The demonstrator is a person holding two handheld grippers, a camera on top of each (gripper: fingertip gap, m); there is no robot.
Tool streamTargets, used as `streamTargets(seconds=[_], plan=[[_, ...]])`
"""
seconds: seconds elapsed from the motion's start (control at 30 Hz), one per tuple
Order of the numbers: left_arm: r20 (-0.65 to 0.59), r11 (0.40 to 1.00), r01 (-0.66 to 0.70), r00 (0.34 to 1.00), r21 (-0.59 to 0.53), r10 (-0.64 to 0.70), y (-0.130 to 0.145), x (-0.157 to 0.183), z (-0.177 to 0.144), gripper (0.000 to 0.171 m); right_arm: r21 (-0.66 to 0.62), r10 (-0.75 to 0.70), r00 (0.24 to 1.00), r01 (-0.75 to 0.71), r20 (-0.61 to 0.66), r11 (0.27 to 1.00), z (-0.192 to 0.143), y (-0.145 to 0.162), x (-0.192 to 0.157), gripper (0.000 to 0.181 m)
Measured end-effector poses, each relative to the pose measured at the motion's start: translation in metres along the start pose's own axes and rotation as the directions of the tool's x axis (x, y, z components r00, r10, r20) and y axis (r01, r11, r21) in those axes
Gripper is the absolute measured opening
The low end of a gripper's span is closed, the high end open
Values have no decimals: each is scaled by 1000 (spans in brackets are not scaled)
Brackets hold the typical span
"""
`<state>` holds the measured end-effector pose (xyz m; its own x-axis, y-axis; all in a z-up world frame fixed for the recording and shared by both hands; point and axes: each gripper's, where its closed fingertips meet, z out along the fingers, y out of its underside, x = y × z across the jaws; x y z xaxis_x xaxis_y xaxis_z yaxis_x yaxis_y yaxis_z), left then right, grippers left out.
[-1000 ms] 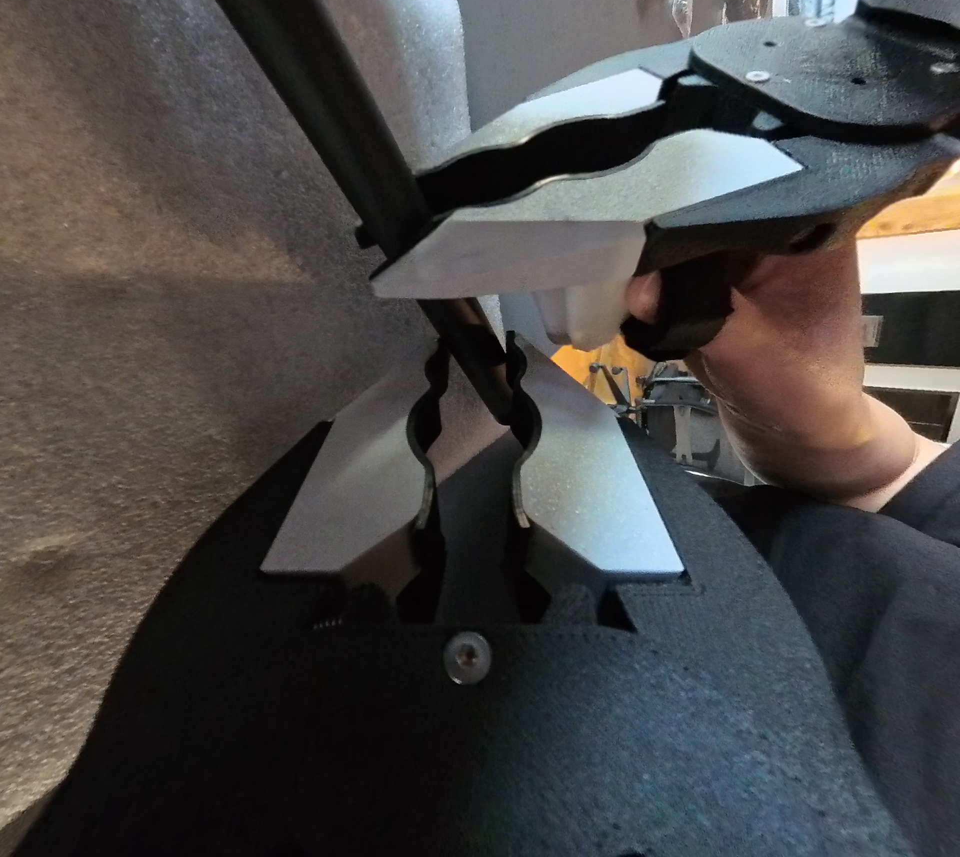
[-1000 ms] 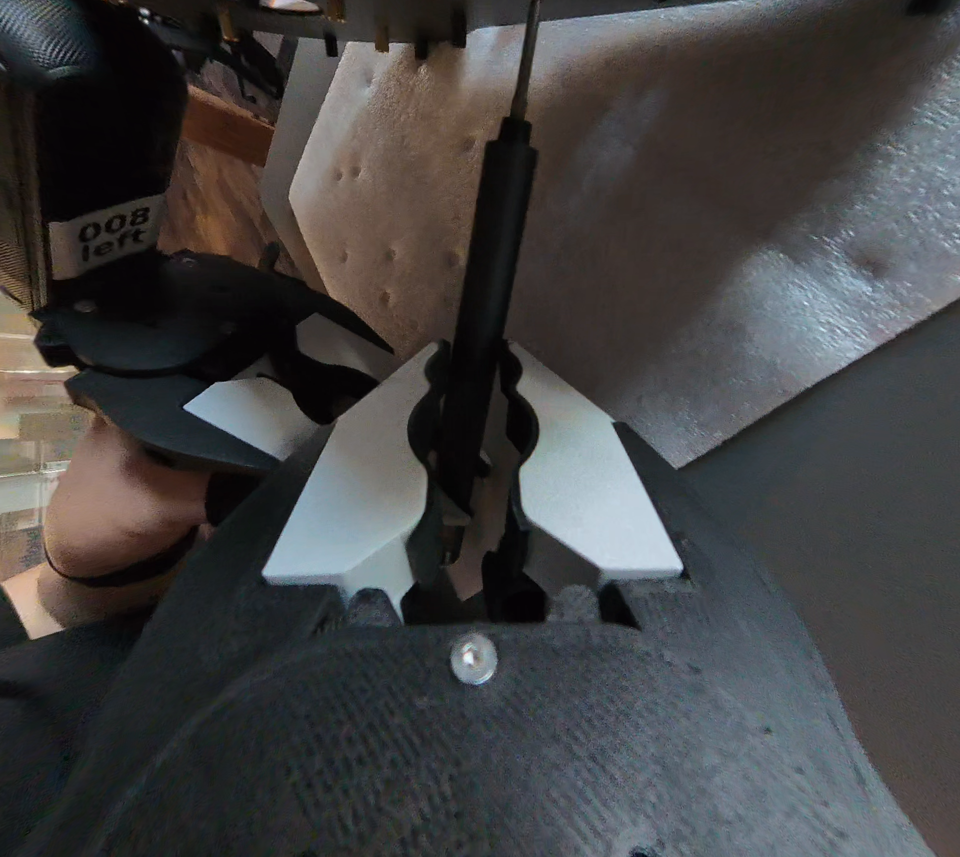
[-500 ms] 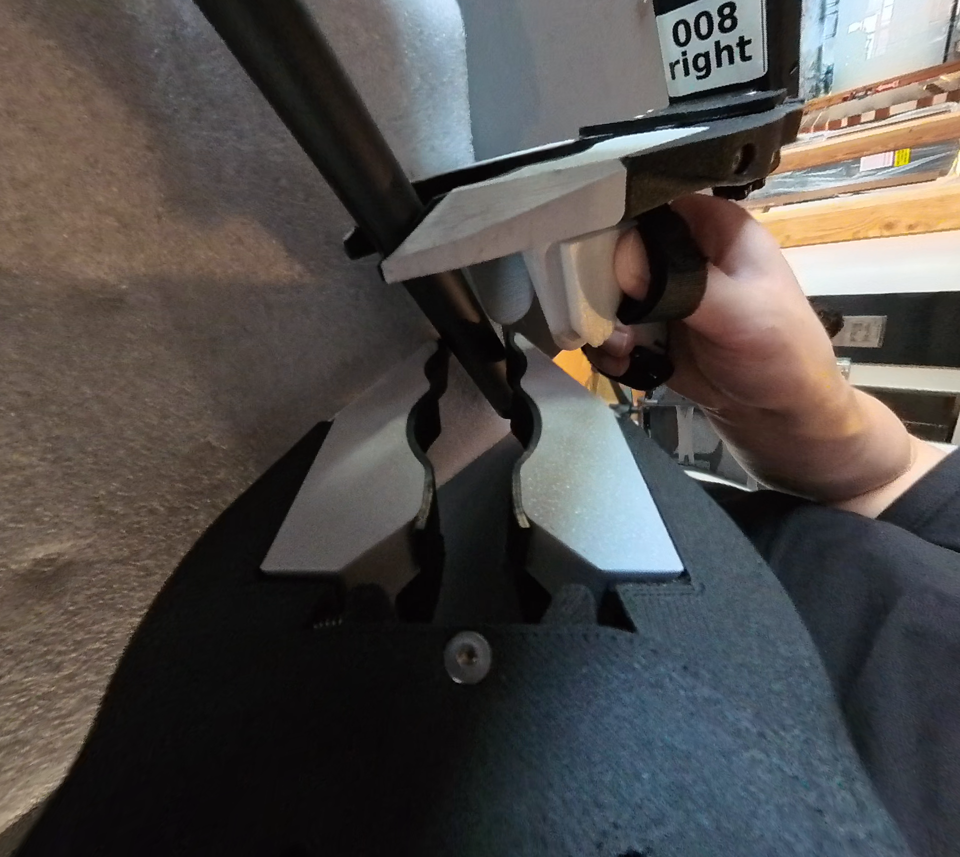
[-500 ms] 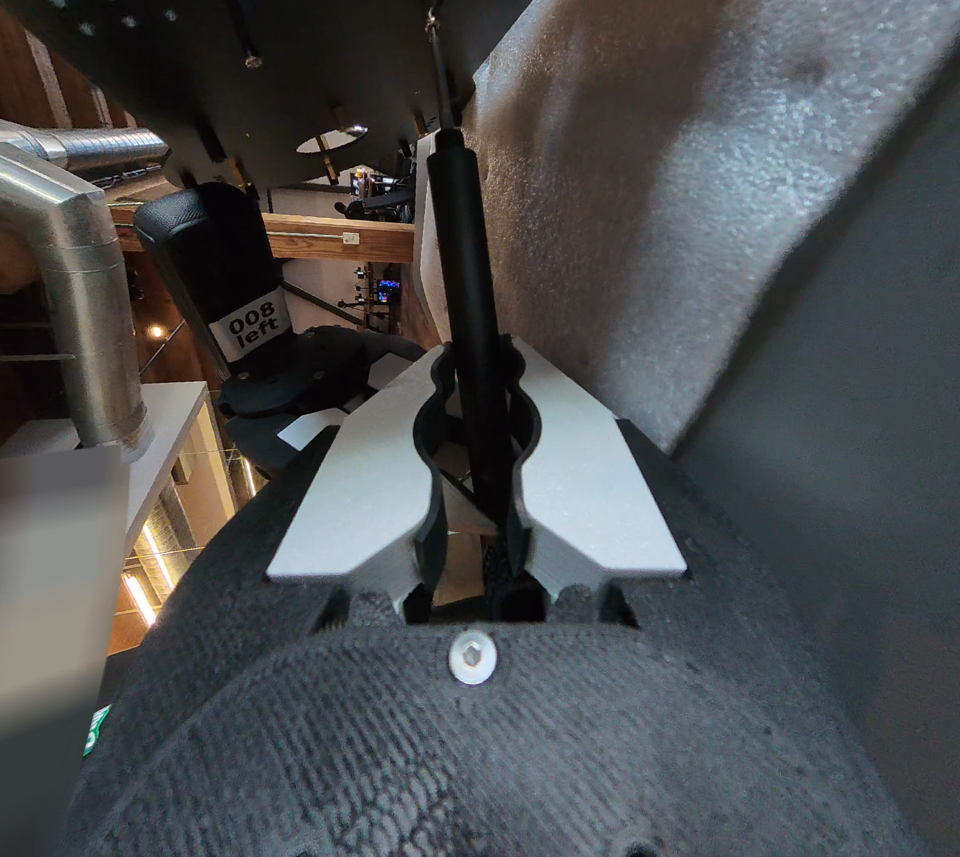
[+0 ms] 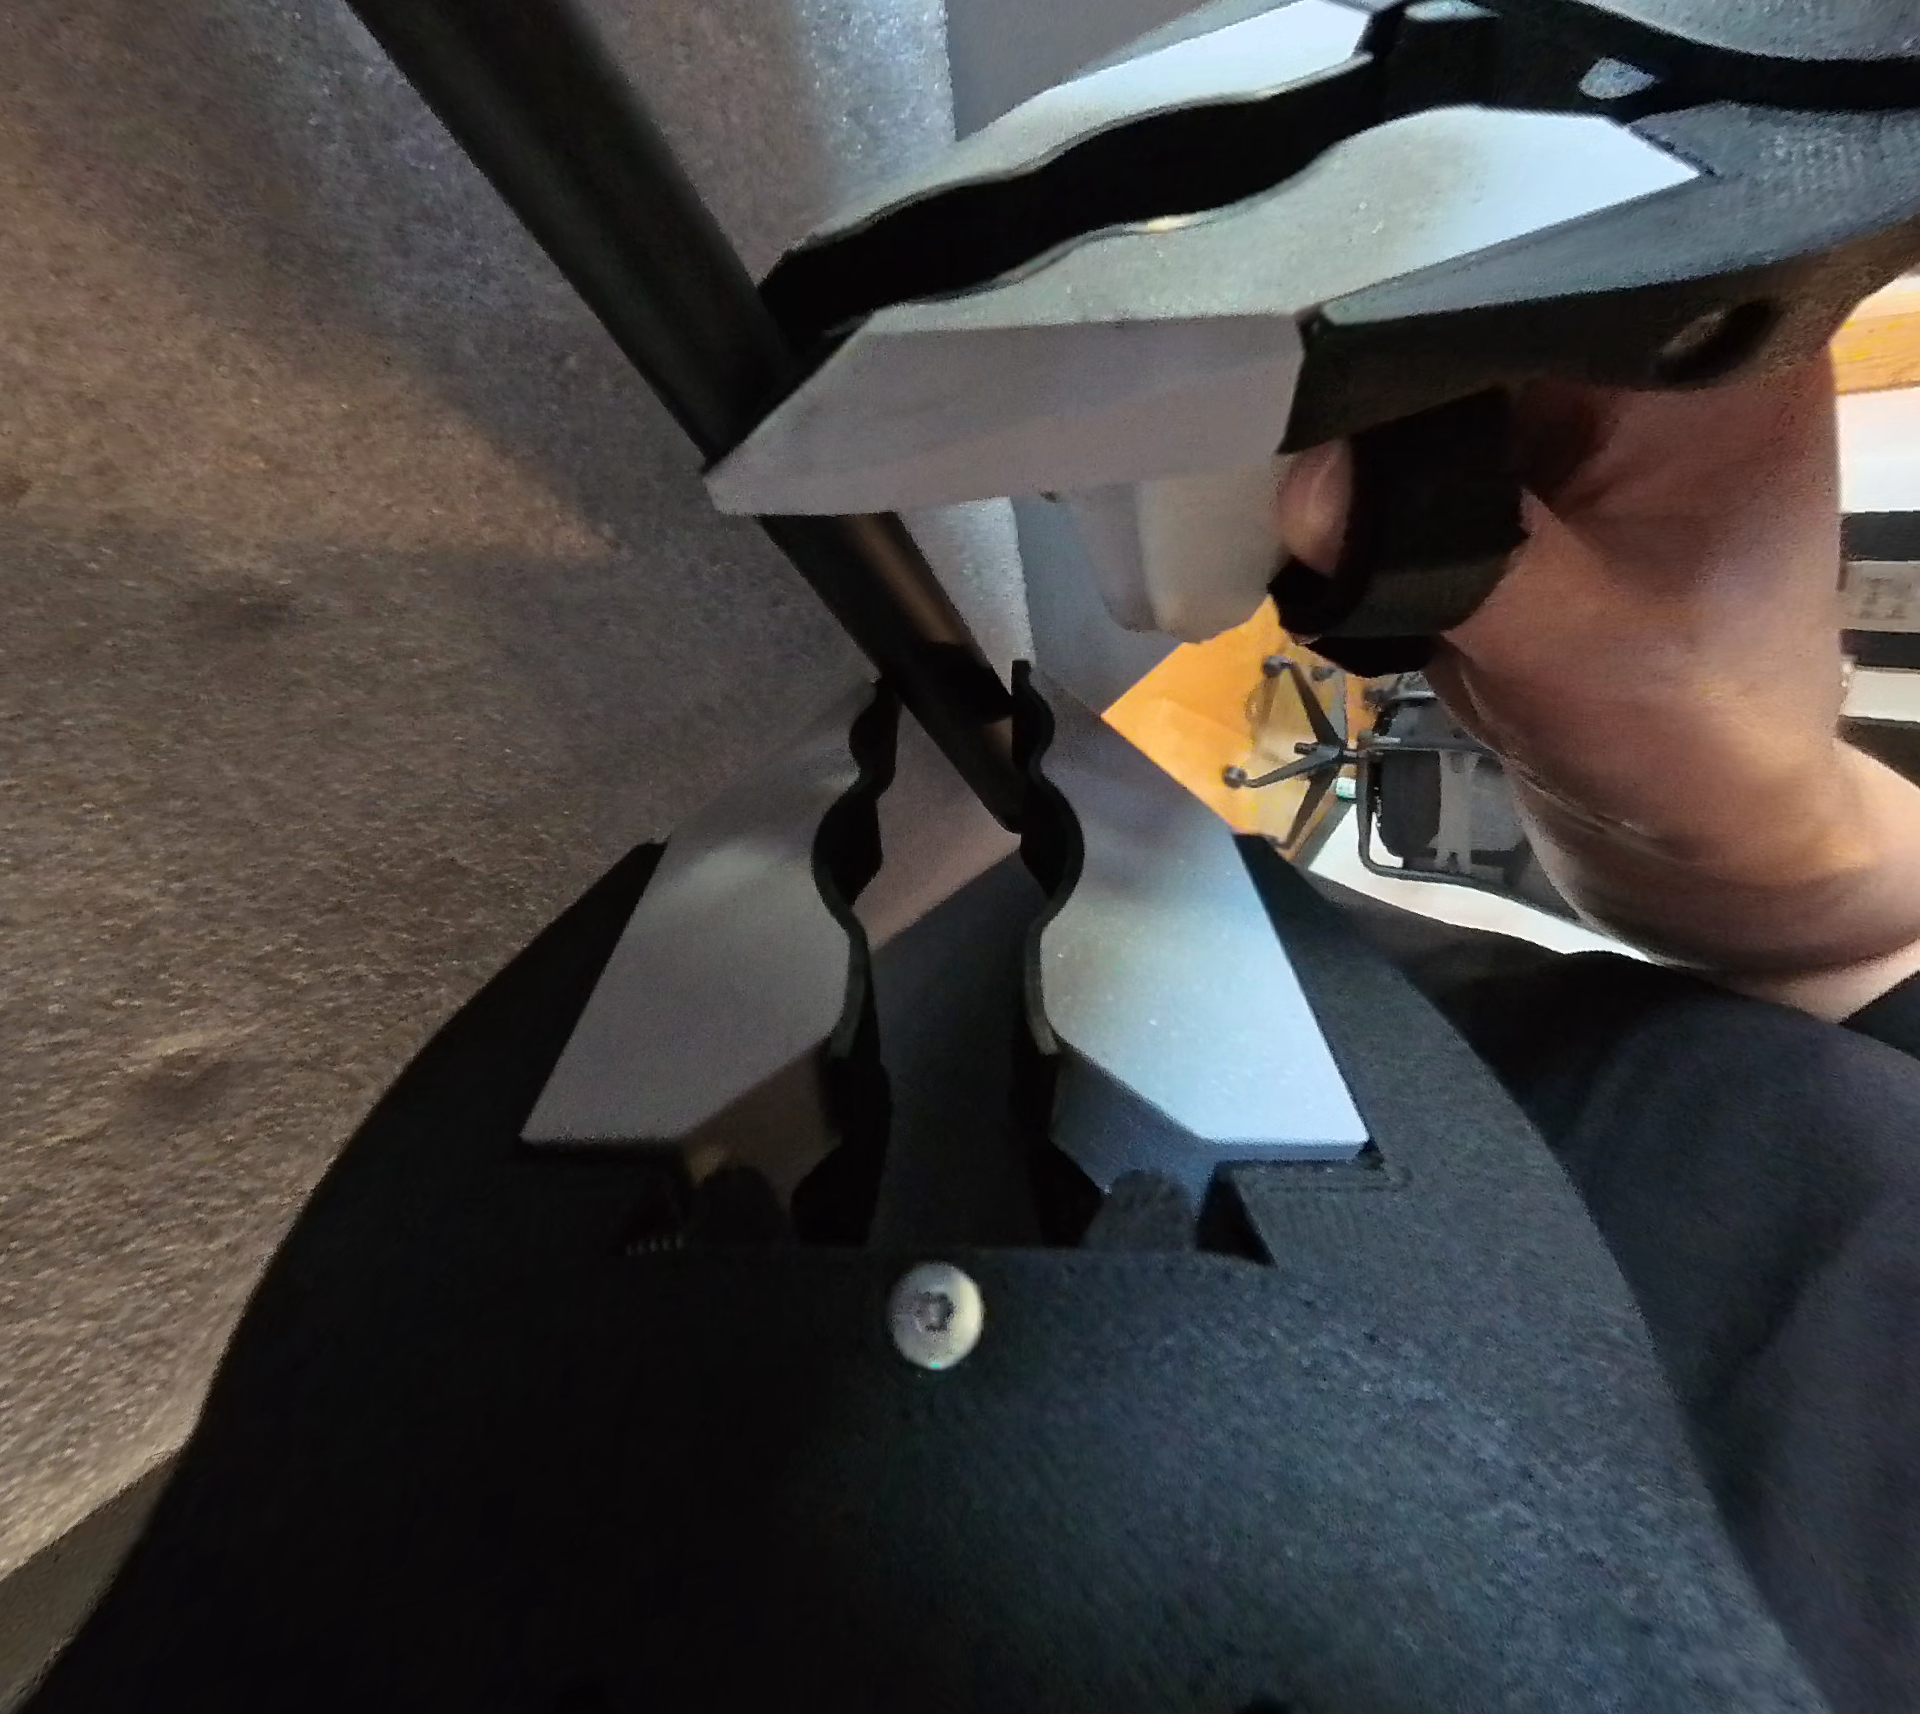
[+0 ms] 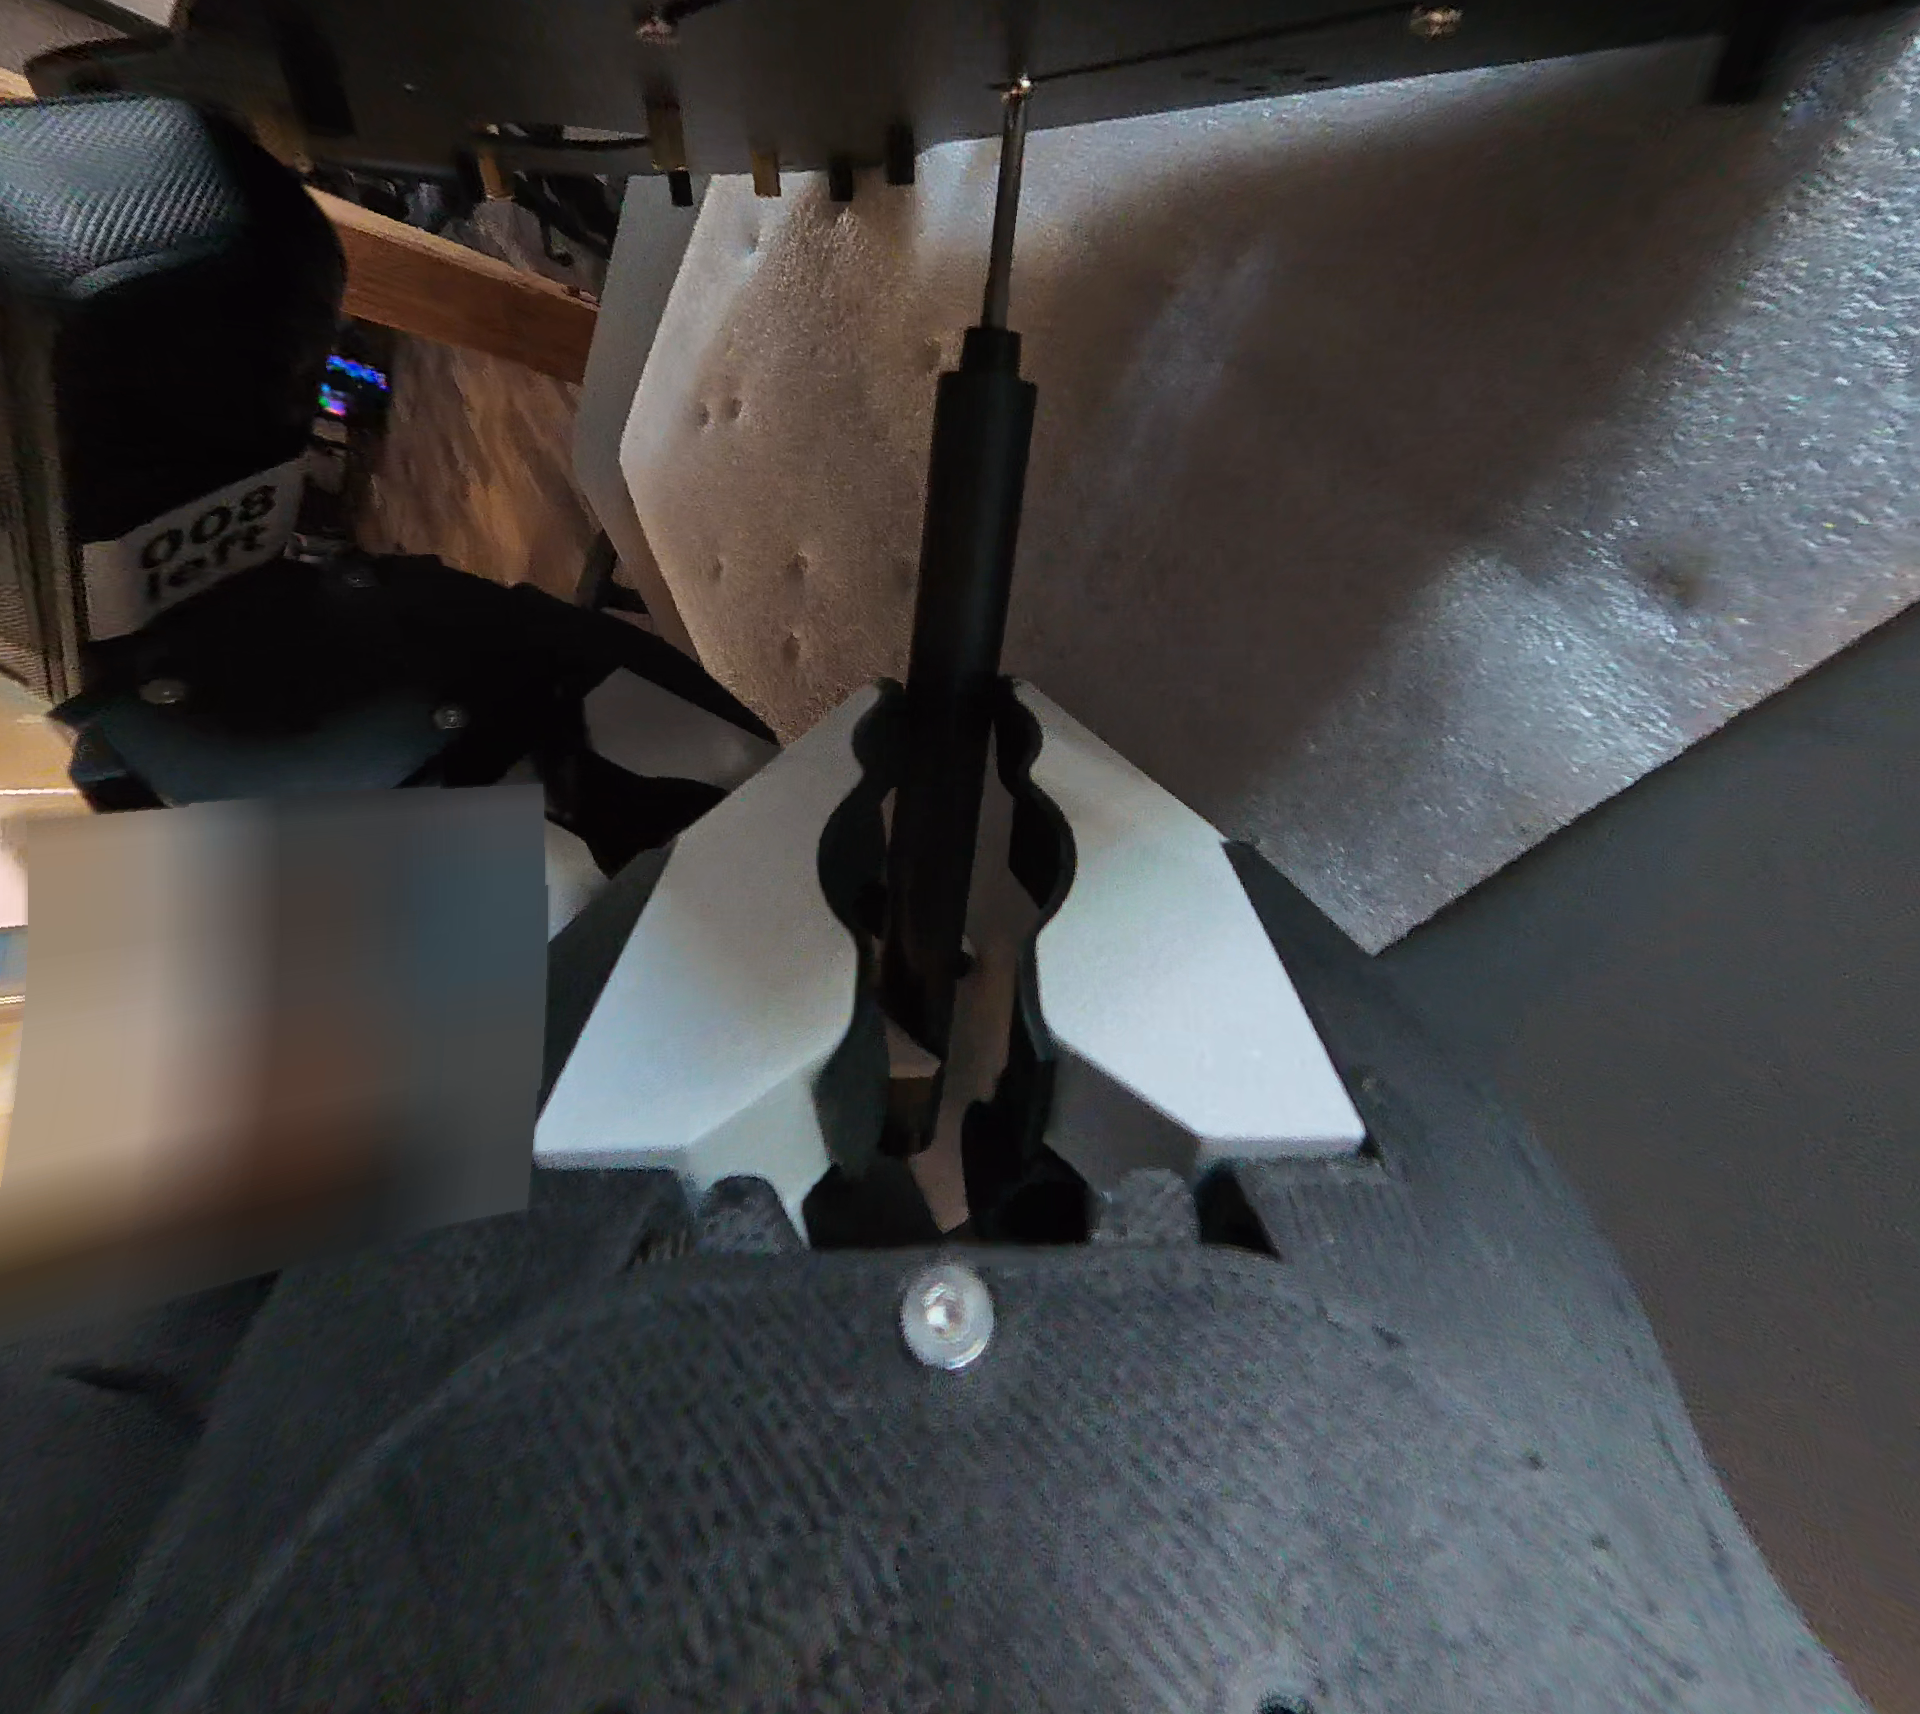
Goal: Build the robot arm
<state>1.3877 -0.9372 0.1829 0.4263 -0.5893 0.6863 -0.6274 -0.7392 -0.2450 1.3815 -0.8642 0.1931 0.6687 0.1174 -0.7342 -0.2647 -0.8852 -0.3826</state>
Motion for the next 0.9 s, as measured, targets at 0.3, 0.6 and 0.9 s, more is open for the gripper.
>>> streamTargets(seconds=[0.3, 0.6, 0.9], plan=[[36, 1000, -21, 999, 20, 21, -1, 0, 0, 22, 94, 323, 889, -370, 324, 924, -1, -2, -4, 16], [27, 1000, -19, 999, 14, 18, 0, 0, -1, 23, 116, 381, 836, -457, 395, 882, 0, -3, -6, 16], [89, 997, -64, 994, -48, 68, 2, -2, -1, 22, 114, 302, 905, -348, 301, 930, -2, -2, -2, 26]])
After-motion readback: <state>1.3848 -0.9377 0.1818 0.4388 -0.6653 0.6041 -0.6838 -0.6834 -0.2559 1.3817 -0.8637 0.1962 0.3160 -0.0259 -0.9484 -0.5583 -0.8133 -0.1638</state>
